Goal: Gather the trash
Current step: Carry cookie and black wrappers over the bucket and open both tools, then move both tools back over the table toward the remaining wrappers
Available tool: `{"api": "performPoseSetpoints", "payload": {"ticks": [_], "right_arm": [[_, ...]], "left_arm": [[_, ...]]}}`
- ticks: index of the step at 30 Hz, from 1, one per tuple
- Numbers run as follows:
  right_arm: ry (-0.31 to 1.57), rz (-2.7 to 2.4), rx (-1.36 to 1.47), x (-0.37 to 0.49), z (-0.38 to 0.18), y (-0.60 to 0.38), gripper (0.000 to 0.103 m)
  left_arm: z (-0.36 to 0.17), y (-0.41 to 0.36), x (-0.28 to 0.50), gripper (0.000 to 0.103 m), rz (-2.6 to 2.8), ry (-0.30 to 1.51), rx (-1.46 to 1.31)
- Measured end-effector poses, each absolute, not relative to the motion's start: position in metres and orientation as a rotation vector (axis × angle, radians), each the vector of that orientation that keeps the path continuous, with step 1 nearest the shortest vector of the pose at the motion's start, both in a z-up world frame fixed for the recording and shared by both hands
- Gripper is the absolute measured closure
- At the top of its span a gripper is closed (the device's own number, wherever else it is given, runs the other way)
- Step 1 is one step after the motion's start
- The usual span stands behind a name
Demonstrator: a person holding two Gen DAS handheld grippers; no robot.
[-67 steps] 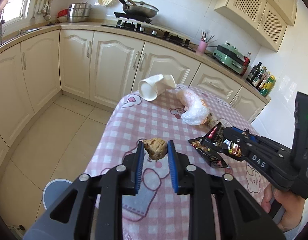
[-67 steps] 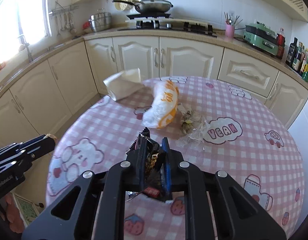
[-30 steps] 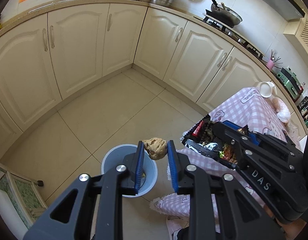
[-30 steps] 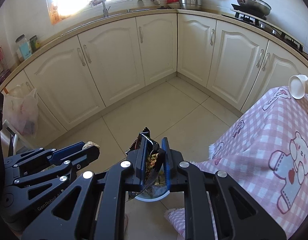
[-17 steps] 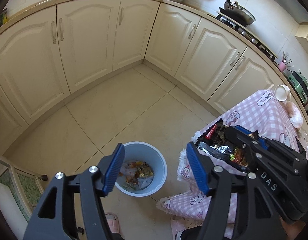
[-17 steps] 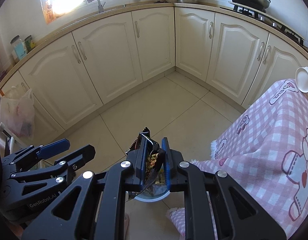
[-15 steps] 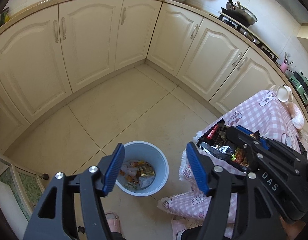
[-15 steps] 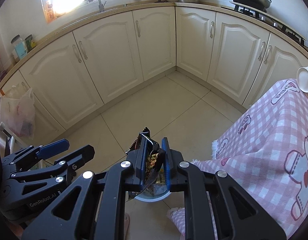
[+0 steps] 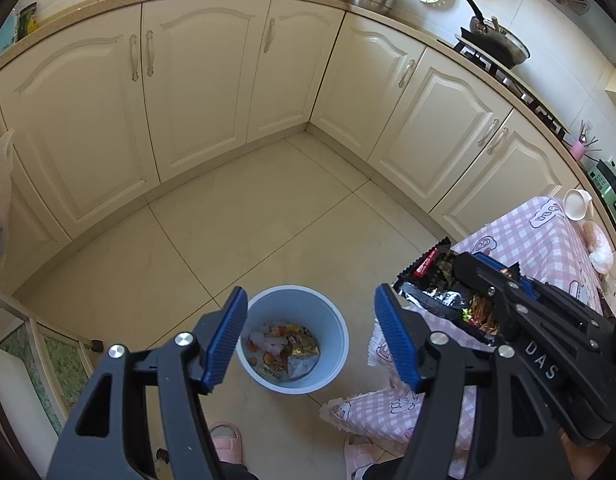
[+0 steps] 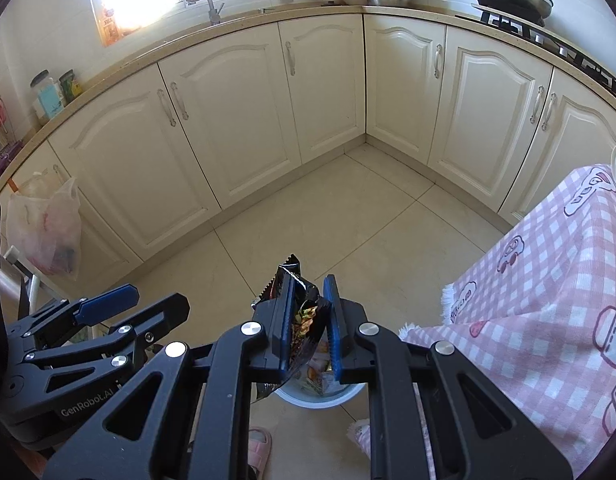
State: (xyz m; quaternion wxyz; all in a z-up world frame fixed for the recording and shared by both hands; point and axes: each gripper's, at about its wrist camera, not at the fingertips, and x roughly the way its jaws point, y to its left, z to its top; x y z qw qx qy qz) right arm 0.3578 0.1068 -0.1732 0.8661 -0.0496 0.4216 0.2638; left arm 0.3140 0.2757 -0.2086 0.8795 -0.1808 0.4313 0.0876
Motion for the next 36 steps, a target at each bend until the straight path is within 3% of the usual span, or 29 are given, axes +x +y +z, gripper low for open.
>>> {"api": "performPoseSetpoints", "payload": {"ticks": [5,7,9,24,36], "right_arm": [[0.849,0.554,-0.083,0.361,-0.168,0.111,0.084],[0.835,0.547,-0.075,0.363,-0.165,0.112,0.064],[0.811,0.528,-0.06,0.363,-0.161,0.109,0.052],[0.702,0.416,-0.011,0.342,-0.113,0.034,0.042],[0.599,0.144,0.078,0.308,-0.073,-0.142,0.037]], "left_arm": [[-0.202,0.281,0.311,0.029,0.214,0.876,-0.375],[-0.199,0.283,0.31,0.029,0.22,0.868,-0.377],[-0.195,0.284,0.308,0.027,0.23,0.859,-0.376],[-0.152,0.236,0.303,0.027,0.15,0.801,-0.319],[-0.109,0.062,0.317,0.027,-0.135,0.773,-0.193]]}}
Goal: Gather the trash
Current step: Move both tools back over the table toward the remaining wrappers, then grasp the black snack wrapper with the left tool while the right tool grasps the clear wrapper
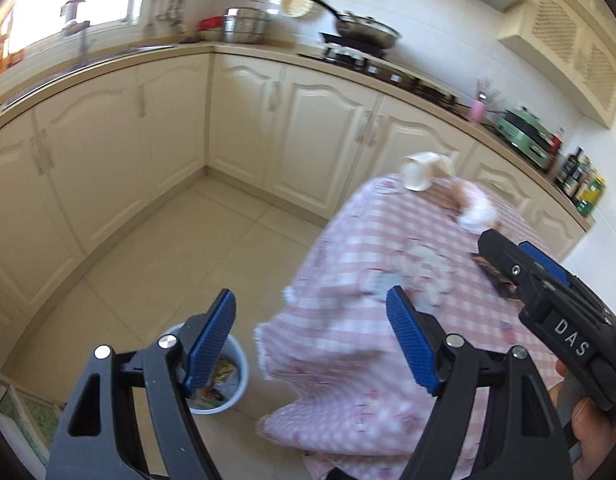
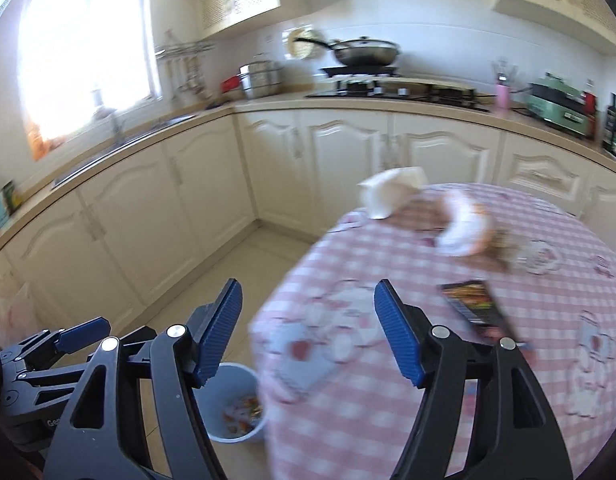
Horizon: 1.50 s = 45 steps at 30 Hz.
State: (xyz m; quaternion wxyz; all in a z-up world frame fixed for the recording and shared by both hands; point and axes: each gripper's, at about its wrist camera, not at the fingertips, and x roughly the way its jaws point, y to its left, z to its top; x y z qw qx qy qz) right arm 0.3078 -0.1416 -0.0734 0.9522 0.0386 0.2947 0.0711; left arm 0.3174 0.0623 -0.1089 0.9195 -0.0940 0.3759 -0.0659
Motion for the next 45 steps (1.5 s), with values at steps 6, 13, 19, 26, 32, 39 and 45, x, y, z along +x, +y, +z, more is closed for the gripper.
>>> {"api": "performPoseSetpoints", "payload": {"ticks": [6,13,19,26,32,39,45], "right_arm": [[0.586,0.013,0.137,0.294,-0.074,-0.232,0.036],[0.606,-0.093,0.227,0.289,-0.09,-0.316,0.035],[0.623,-0.119,0.255,0.297,-0.102,-0.347,0.035],[0.642,-0.108,0.257,0.317,-0.107,-0.352,0.035],[0.648,-0.066,0.275,0.341,-0.105,-0.345,0.034],[0.677,-0.021,0.276,0.385,-0.104,-0.328,0.032],[0.787,-0.001,0.315,0.42,-0.123,-0.329,0.069]], "left_arm": [[-0.108,-0.036,0.327,0.027,-0.277,0.805,-0.132],[-0.121,-0.124,0.349,0.027,-0.387,0.873,-0.097],[-0.139,-0.168,0.376,0.028,-0.411,0.923,-0.095],[-0.16,-0.178,0.404,0.071,-0.402,0.993,-0.096],[-0.161,-0.157,0.408,0.088,-0.387,0.949,-0.133],[-0.14,-0.107,0.416,0.09,-0.268,0.857,-0.148],[-0.134,-0.085,0.42,0.09,-0.249,0.836,-0.165]]}}
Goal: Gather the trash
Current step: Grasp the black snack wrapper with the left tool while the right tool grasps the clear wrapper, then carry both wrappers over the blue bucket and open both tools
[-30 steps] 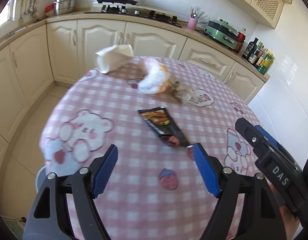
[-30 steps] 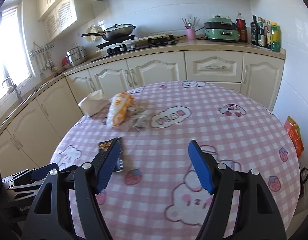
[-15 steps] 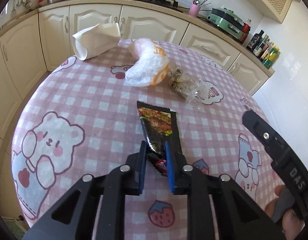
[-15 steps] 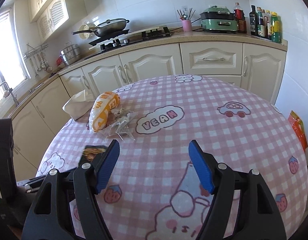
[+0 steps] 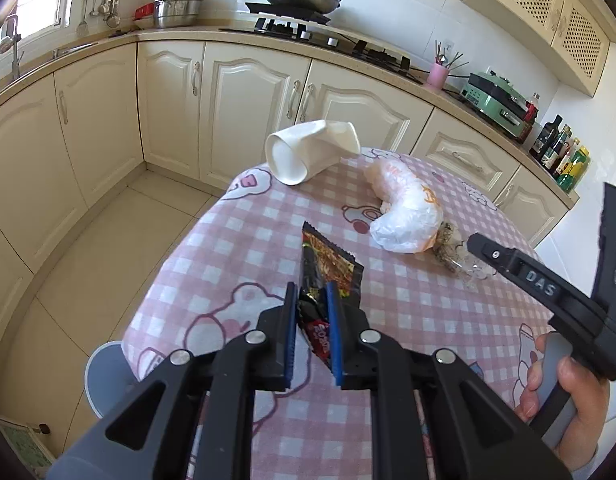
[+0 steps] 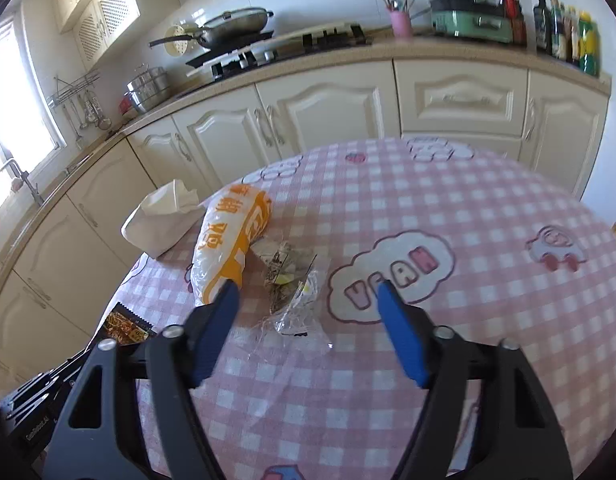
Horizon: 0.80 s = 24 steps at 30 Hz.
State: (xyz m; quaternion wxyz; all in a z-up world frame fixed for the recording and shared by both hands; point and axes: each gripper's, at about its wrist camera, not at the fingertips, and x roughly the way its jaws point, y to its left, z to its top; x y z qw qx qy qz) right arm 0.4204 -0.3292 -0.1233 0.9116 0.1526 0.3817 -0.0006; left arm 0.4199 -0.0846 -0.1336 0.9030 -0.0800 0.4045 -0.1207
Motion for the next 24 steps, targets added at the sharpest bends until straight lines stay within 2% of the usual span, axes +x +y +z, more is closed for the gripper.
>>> {"api": "performPoseSetpoints", "payload": {"ticks": [1,4,13,24], "right_arm": [[0.807,0.009,0.31,0.422,-0.127,-0.328,0.089],[0.801,-0.014,0.288,0.413,-0.127,-0.329,0.099],[0.673,-0.081,0.267,0.353,-0.093,-0.319,0.1],[0.619,0.128,0.201,0.316,-0.056,-0.215,0.1]], "left_arm": [[-0.134,-0.083,0.419,0.09,-0.251,0.836,-0.166],[-0.133,-0.078,0.416,0.09,-0.262,0.832,-0.178],[-0.11,-0.063,0.385,0.09,-0.296,0.782,-0.2],[-0.087,0.001,0.334,0.091,-0.234,0.726,-0.238]]}}
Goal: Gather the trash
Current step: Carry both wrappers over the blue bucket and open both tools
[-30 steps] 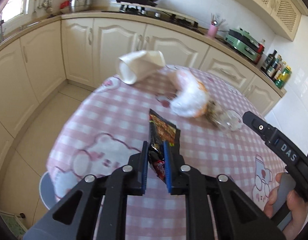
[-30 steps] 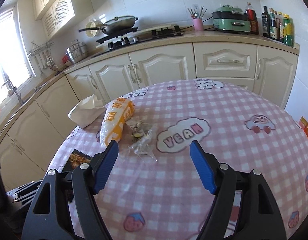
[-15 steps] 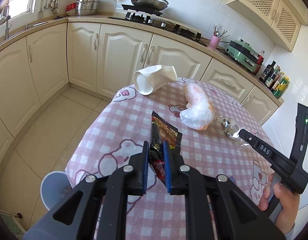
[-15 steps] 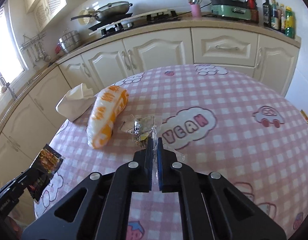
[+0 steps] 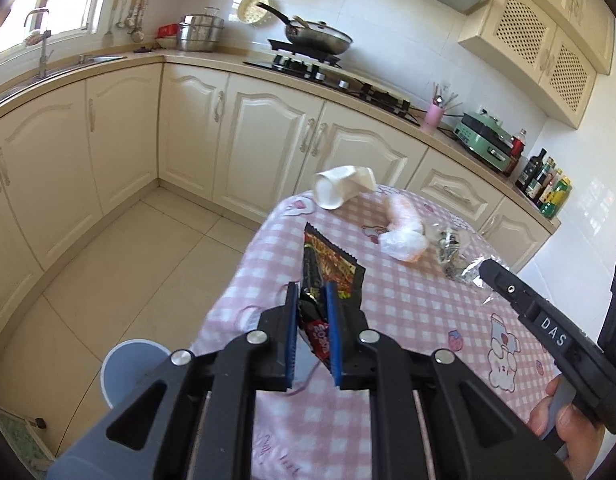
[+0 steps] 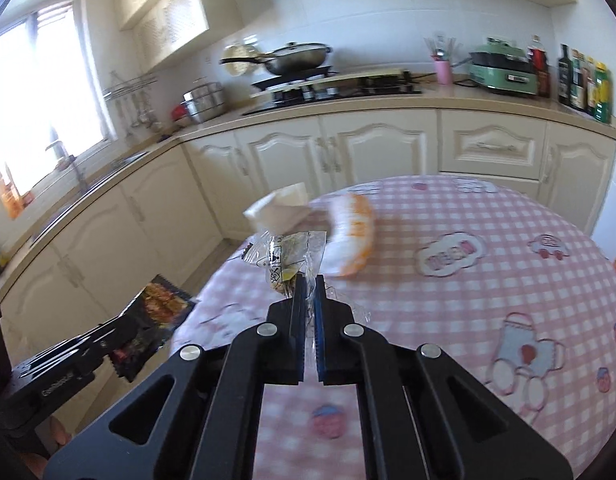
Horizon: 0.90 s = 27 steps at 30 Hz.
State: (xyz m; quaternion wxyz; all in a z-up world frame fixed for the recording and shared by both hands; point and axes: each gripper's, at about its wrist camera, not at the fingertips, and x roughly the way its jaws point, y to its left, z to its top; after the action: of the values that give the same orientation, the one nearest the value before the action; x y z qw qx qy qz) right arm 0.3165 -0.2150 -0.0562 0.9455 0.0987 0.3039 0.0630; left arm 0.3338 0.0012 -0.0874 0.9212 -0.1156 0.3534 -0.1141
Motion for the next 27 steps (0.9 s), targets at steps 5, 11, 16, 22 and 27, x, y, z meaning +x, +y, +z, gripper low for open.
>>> {"api": "performPoseSetpoints", "payload": {"ticks": [5,11,16,22,27], "right_arm": [[0.649,0.254,0.152,0.313,-0.063,-0.142,0.1],[0.7,0.377,0.089,0.316,-0.082,-0.06,0.1],[0.762,0.447,0.048,0.322,-0.112,-0.005,0.1],[0.852,0.486,0.013,0.336,-0.152,0.038,0.1],[0.905,0.492,-0.009,0.347,-0.179,0.06,0.1]], "left_arm": [[-0.095,0.057,0.316,0.091,-0.149,0.731,-0.267],[-0.117,0.129,0.302,0.091,-0.037,0.76,-0.315],[-0.145,0.179,0.297,0.091,0.057,0.808,-0.334],[-0.185,0.223,0.299,0.091,0.131,0.883,-0.368],[-0.215,0.245,0.31,0.091,0.154,0.939,-0.389]]}}
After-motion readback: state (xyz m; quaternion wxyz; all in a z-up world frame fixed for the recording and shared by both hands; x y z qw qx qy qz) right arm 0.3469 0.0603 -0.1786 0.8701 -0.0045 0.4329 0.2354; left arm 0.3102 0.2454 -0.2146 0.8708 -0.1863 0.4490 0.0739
